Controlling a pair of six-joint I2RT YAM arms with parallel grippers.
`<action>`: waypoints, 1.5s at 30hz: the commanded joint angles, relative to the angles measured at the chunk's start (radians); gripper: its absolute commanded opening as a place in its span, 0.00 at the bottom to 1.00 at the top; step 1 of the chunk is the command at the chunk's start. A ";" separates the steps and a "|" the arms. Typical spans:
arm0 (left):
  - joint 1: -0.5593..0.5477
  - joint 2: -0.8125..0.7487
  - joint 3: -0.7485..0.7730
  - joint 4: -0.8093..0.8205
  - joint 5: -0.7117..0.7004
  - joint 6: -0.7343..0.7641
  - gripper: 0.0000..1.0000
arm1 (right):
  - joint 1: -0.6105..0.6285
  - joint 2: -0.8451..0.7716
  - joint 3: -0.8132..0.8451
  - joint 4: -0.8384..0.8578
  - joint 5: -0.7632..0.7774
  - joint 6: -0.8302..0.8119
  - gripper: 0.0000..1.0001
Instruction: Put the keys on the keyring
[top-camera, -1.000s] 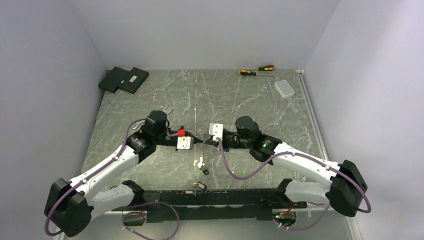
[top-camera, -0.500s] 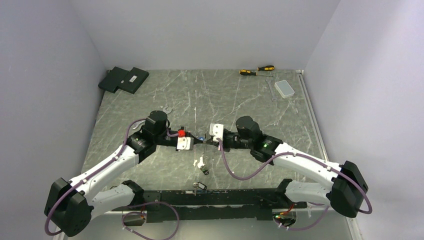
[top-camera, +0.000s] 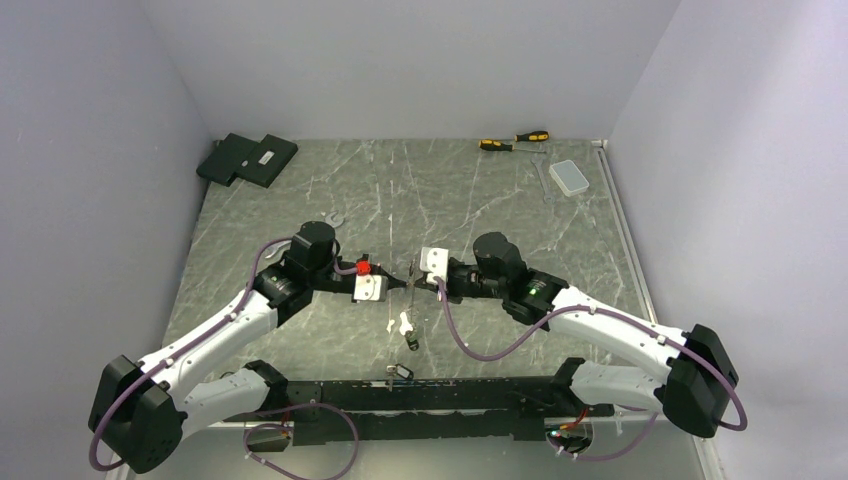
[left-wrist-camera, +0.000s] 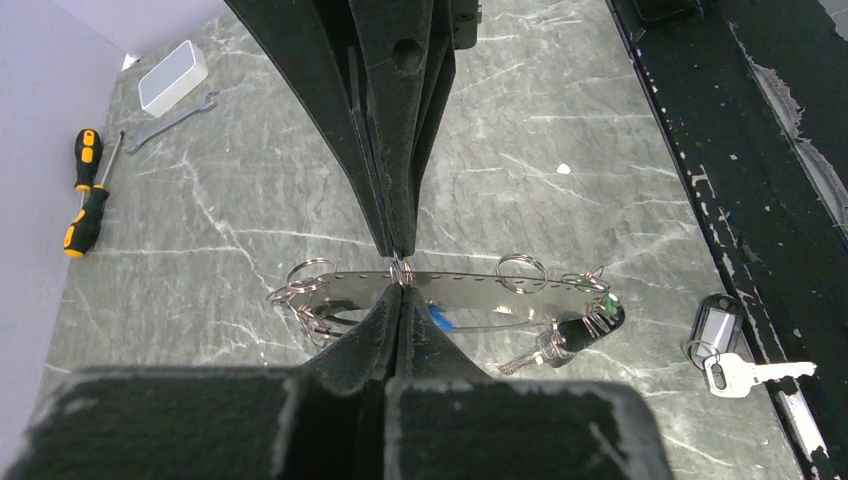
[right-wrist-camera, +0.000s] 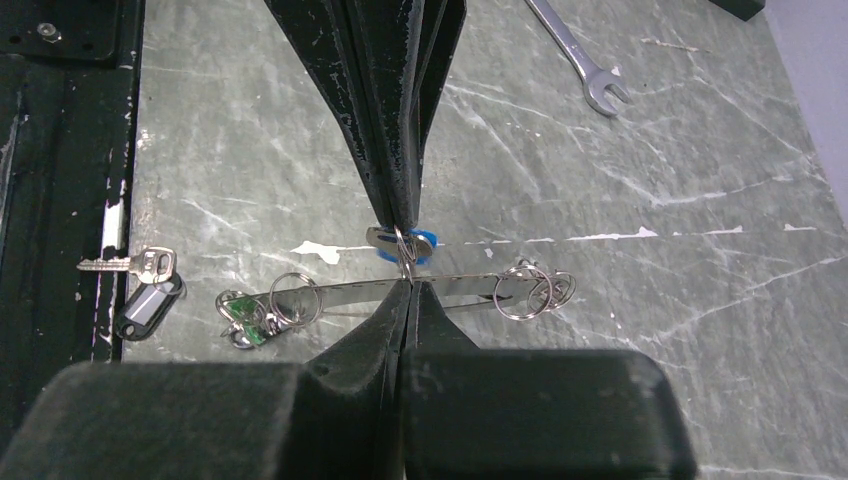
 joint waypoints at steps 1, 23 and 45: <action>-0.008 0.002 0.027 -0.020 0.043 0.018 0.00 | -0.004 -0.035 0.055 0.060 0.004 -0.015 0.00; -0.008 0.013 0.033 -0.033 0.063 0.034 0.00 | 0.001 -0.013 0.090 0.030 -0.059 -0.013 0.00; -0.007 0.008 0.033 -0.045 0.056 0.044 0.00 | 0.002 -0.051 0.070 0.039 -0.015 -0.023 0.00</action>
